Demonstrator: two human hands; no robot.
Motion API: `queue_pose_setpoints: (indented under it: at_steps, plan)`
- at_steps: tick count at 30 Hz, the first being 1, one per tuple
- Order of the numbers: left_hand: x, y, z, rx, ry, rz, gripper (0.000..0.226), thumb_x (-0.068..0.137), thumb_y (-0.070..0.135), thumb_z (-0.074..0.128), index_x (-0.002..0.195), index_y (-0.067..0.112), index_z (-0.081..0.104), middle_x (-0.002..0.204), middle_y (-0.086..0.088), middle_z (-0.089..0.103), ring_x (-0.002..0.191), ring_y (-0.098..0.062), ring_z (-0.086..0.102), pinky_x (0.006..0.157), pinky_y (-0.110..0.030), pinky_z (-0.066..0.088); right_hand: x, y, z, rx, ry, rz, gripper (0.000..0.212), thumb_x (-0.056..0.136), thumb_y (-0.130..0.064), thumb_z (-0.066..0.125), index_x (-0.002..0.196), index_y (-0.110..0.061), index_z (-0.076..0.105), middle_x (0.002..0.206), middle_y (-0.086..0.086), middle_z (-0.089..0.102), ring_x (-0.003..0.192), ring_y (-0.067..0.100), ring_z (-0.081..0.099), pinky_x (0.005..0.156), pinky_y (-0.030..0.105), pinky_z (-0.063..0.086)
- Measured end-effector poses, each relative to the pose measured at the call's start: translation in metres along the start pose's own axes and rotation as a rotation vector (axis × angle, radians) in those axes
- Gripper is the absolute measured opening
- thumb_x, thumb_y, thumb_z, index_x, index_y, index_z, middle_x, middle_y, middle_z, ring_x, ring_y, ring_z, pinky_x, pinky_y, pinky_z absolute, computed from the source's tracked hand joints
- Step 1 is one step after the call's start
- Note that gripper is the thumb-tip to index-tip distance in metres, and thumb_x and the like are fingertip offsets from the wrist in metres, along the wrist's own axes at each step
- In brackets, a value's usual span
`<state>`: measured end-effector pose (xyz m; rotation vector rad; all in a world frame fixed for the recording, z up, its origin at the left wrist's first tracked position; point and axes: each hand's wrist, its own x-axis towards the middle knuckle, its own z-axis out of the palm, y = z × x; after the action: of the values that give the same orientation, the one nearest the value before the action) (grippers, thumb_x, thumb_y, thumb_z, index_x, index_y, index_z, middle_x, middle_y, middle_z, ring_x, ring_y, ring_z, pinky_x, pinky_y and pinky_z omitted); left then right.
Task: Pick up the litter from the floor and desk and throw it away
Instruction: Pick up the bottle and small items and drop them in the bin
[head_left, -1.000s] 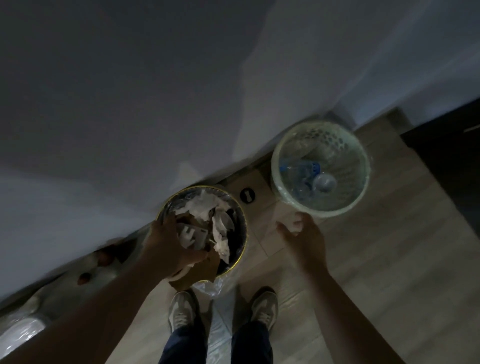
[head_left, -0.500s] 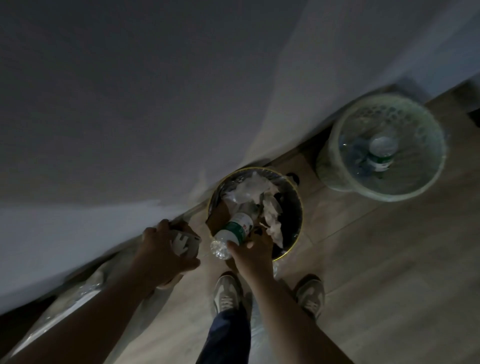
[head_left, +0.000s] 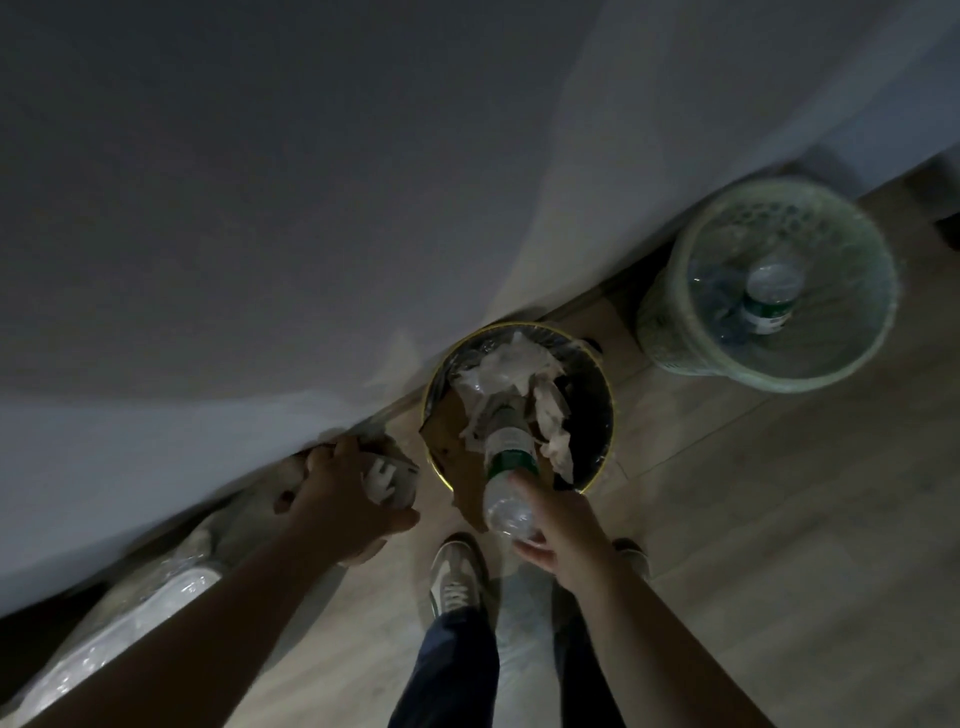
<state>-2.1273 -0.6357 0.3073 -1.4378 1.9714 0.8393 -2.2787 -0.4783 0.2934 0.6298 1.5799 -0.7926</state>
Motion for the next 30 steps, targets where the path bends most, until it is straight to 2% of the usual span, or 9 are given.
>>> queue_pose_setpoints:
  at_steps: [2,5,9,14,17,20,23,25,30]
  plan:
    - [0.003,0.016,0.009,-0.049,-0.024,0.006,0.108,0.052,0.049,0.088,0.137,0.011,0.033,0.131,-0.015,0.041,0.118,-0.031,0.045,0.086,-0.032,0.041,-0.013,0.002,-0.029,-0.082,0.062,-0.082,0.046,0.079,-0.033,0.073,0.114,-0.008,0.059,0.101,0.009,0.060,0.088,0.021,0.061,0.059,0.028,0.056]
    - [0.008,0.042,0.025,-0.107,-0.083,0.002,0.111,0.055,0.047,0.088,0.141,0.011,0.027,0.136,-0.015,0.036,0.120,-0.030,0.045,0.079,-0.029,0.039,-0.030,-0.005,-0.069,-0.081,0.105,-0.192,0.035,0.083,-0.029,0.072,0.107,-0.005,0.064,0.103,0.016,0.065,0.081,0.019,0.063,0.064,0.032,0.057]
    - [0.013,0.080,0.038,-0.167,-0.106,-0.025,0.119,0.056,0.046,0.088,0.146,0.013,0.017,0.139,-0.015,0.029,0.127,-0.033,0.039,0.090,-0.032,0.040,-0.045,-0.027,-0.108,-0.208,0.254,-0.377,0.036,0.082,-0.032,0.070,0.110,-0.009,0.065,0.088,0.000,0.063,0.083,0.019,0.064,0.080,0.045,0.057]
    - [0.011,0.124,0.042,-0.216,-0.074,-0.001,0.135,0.050,0.049,0.091,0.152,0.017,0.010,0.154,-0.012,0.015,0.141,-0.033,0.024,0.111,-0.042,0.033,-0.056,-0.056,-0.135,-0.147,0.442,-0.526,0.044,0.074,-0.038,0.070,0.110,-0.015,0.063,0.100,0.004,0.067,0.082,0.016,0.066,0.058,0.026,0.049]
    - [0.006,0.138,0.041,-0.185,-0.052,0.051,0.114,0.055,0.045,0.089,0.147,0.020,0.028,0.149,-0.008,0.031,0.134,-0.029,0.037,0.105,-0.040,0.040,-0.059,-0.069,-0.153,-0.094,0.503,-0.578,0.047,0.073,-0.036,0.069,0.114,-0.013,0.062,0.102,0.003,0.065,0.084,0.016,0.064,0.053,0.021,0.042]
    - [0.001,0.151,0.041,-0.136,-0.064,0.154,0.077,0.064,0.033,0.085,0.132,0.020,0.051,0.123,-0.001,0.054,0.114,-0.023,0.054,0.088,-0.030,0.047,-0.061,-0.080,-0.174,-0.078,0.577,-0.625,0.048,0.074,-0.033,0.070,0.116,-0.012,0.060,0.101,0.000,0.060,0.079,0.009,0.057,0.053,0.019,0.037]
    - [-0.007,0.166,0.041,-0.042,-0.060,0.206,0.062,0.076,0.033,0.077,0.129,0.012,0.055,0.122,-0.008,0.054,0.115,-0.024,0.052,0.089,-0.023,0.041,-0.057,-0.094,-0.197,-0.076,0.662,-0.646,0.046,0.075,-0.032,0.071,0.113,-0.010,0.060,0.100,0.004,0.062,0.074,0.007,0.056,0.054,0.020,0.038]
    - [-0.012,0.176,0.041,-0.004,-0.086,0.241,0.055,0.082,0.036,0.070,0.129,0.011,0.054,0.126,-0.008,0.058,0.118,-0.024,0.052,0.099,-0.030,0.042,-0.052,-0.109,-0.210,-0.082,0.712,-0.643,0.050,0.075,-0.034,0.070,0.116,-0.008,0.059,0.108,0.009,0.064,0.085,0.019,0.059,0.059,0.023,0.041]
    - [-0.018,0.196,0.033,0.027,-0.131,0.307,0.048,0.086,0.033,0.066,0.128,0.017,0.053,0.125,-0.003,0.058,0.115,-0.019,0.054,0.098,-0.033,0.044,-0.039,-0.148,-0.225,-0.117,0.708,-0.674,0.076,0.080,-0.048,0.070,0.137,-0.006,0.044,0.132,0.018,0.052,0.116,0.032,0.054,0.082,0.031,0.046]
